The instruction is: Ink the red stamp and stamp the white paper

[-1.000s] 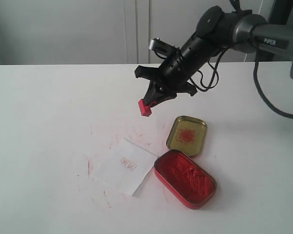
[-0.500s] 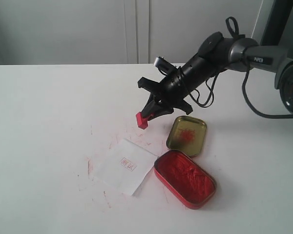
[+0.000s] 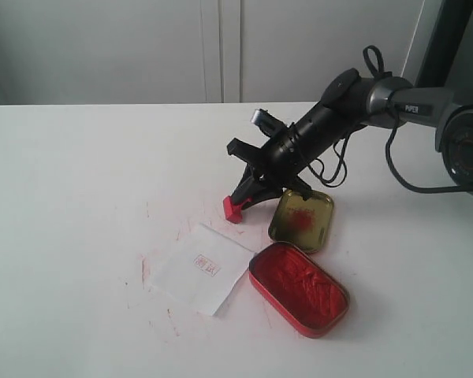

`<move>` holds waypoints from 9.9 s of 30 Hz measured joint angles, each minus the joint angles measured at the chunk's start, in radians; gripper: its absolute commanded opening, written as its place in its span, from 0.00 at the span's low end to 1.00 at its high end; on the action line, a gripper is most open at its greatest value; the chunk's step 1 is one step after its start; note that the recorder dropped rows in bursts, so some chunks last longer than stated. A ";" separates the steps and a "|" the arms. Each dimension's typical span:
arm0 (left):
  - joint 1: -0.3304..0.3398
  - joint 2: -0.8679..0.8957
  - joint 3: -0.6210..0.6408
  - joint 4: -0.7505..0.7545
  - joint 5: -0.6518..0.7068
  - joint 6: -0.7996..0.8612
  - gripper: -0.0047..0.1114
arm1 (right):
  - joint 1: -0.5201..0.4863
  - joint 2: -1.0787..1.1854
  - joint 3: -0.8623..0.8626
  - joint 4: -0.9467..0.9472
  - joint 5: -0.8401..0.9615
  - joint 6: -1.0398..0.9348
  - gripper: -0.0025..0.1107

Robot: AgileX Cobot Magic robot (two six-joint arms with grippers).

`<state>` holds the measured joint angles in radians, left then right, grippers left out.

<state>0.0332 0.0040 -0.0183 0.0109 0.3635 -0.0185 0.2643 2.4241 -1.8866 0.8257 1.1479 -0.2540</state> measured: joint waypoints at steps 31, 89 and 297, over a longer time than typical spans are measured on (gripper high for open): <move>0.000 0.000 0.000 0.000 0.000 0.000 0.04 | -0.003 -0.096 0.002 -0.210 -0.146 0.112 0.31; 0.000 0.000 0.000 0.000 0.000 0.000 0.04 | -0.222 -0.480 0.304 -0.715 0.071 0.267 0.02; 0.000 0.000 0.000 0.000 0.000 0.000 0.04 | -0.263 -2.381 1.580 -0.826 -0.697 0.191 0.02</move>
<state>0.0332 0.0040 -0.0183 0.0109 0.3635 -0.0185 0.0009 0.0435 -0.3069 0.0000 0.4506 -0.0634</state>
